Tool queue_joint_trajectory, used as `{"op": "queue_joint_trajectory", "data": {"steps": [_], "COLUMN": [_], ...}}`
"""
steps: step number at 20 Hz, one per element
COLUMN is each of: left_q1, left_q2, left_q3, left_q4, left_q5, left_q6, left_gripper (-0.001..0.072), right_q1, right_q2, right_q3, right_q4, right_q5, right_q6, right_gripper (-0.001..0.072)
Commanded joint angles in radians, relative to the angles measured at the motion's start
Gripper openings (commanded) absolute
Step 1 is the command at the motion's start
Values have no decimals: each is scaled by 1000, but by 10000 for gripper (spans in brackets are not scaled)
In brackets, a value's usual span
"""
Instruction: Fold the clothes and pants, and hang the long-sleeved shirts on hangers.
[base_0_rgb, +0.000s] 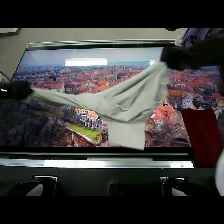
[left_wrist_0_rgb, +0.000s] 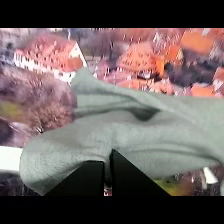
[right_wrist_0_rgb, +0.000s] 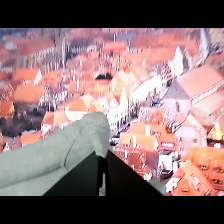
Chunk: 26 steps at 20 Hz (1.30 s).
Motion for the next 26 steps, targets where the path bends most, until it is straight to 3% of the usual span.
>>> {"op": "queue_joint_trajectory", "data": {"steps": [1, 6, 7, 8, 9, 12, 15, 18, 21, 26], "left_q1": [-37, -40, -40, -39, -38, -38, -38, -39, -38, -38], "left_q2": [-163, -360, -366, -365, -361, -351, -350, -350, -351, -351], "left_q3": [-227, -253, -253, -253, -253, -253, -253, -253, -253, -253], "left_q4": [-56, -79, -78, -77, -77, -77, -77, -78, -77, -78], "left_q5": [180, 223, 222, 220, 219, 214, 180, 158, 148, 147], "left_q6": [-1, -1, -1, -1, -1, -1, -1, -1, -1, -1], "left_gripper": [20, 19, 19, 19, 19, 19, 20, 20, 20, 20], "right_q1": [0, 0, -1, -9, -24, -122, -282, -410, -417, -339], "right_q2": [-305, -503, -502, -490, -466, -352, -267, -266, -266, -266], "right_q3": [2, 2, 2, 2, 2, 2, -7, -137, -361, -615], "right_q4": [123, 226, 228, 226, 229, 223, 250, 491, 550, 621], "right_q5": [53, 223, 222, 209, 182, 76, -65, -182, -170, 2], "right_q6": [20, 41, 40, 31, -5, -200, -330, -426, -495, -567], "right_gripper": [34, 50, 142, 315, 425, 422, 422, 413, 413, 414]}}
